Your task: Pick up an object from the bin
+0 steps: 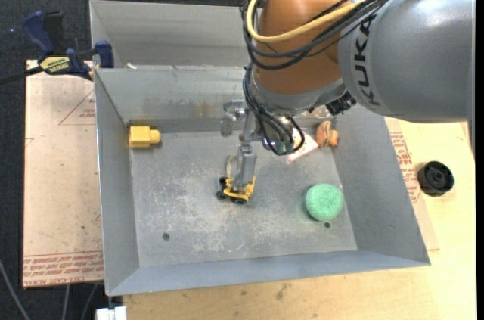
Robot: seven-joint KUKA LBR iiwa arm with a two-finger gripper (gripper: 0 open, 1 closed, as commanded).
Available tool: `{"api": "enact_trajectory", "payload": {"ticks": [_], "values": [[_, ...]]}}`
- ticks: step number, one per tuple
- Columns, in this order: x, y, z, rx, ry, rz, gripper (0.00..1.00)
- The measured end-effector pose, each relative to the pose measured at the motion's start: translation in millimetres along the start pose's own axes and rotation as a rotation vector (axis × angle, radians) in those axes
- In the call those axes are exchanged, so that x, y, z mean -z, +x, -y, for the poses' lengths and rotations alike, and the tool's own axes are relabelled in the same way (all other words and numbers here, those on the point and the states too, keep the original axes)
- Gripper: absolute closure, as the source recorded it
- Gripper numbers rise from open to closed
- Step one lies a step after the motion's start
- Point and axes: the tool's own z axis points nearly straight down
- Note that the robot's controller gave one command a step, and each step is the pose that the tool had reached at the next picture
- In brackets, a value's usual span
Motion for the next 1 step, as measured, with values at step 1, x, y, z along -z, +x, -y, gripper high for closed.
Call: {"api": "enact_trajectory", "payload": {"ticks": [1], "values": [[5.0, -1.2, 0.7, -0.003, -0.001, 0.008, 0.00]]}}
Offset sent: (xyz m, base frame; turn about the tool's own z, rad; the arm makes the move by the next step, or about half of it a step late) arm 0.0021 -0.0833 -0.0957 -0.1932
